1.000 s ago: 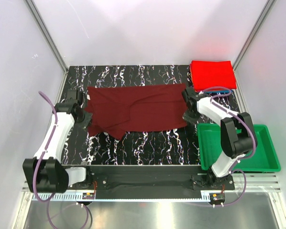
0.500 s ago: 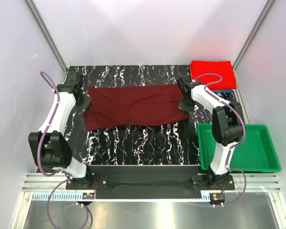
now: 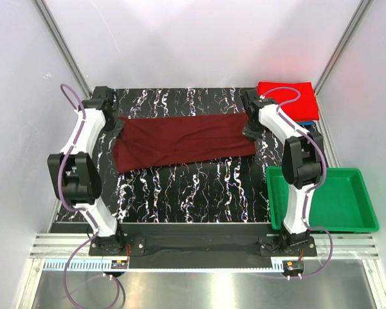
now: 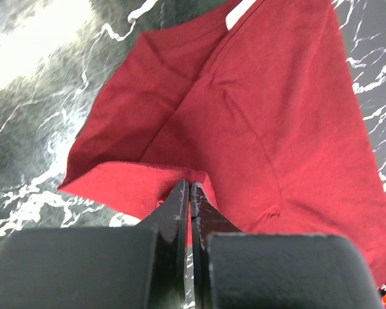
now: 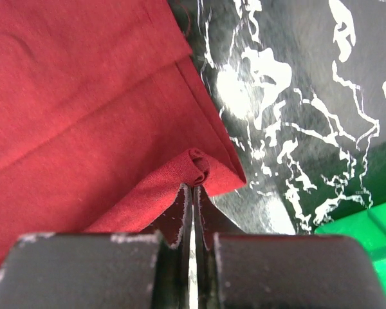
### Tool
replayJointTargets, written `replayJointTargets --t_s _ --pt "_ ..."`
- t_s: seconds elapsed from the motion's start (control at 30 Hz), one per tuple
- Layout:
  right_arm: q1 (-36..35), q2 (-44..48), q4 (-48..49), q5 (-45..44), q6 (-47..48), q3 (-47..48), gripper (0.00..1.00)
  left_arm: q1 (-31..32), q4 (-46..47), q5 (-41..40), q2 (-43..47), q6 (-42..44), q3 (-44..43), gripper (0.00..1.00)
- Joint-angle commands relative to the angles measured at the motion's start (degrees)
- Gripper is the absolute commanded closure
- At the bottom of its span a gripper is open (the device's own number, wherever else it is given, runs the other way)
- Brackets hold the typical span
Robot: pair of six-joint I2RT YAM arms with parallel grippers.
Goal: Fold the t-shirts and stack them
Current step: Fold the tshirt
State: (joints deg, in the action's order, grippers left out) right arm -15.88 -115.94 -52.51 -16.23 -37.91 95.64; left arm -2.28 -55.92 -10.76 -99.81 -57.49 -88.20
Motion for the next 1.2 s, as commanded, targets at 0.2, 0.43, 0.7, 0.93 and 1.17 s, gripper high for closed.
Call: replayJointTargets --t_s 0.2,0.43,0.7,0.93,1.17 --pt "1.29 -4.64 -1.27 -2.58 1.09 5.70 1.00 -0.88 4.50 3.81 -5.39 1.86 -6.01 1.00" --pt "1.64 -6.84 -3.56 -1.88 0.91 8.08 1.00 -1.06 5.90 6.28 -9.96 3.61 -9.00 1.00" --pt "1.99 -8.69 -4.88 -1.79 0.56 10.44 1.00 -1.06 9.07 7.95 -12.51 5.11 -12.25 1.00" --pt "2.52 -9.74 -5.93 -2.32 1.26 13.87 1.00 -1.14 8.81 6.81 -14.71 5.90 -16.29 1.00" --pt "2.61 -12.55 -7.08 -2.32 1.79 17.74 1.00 -1.14 10.30 7.95 -17.26 6.25 -17.18 1.00"
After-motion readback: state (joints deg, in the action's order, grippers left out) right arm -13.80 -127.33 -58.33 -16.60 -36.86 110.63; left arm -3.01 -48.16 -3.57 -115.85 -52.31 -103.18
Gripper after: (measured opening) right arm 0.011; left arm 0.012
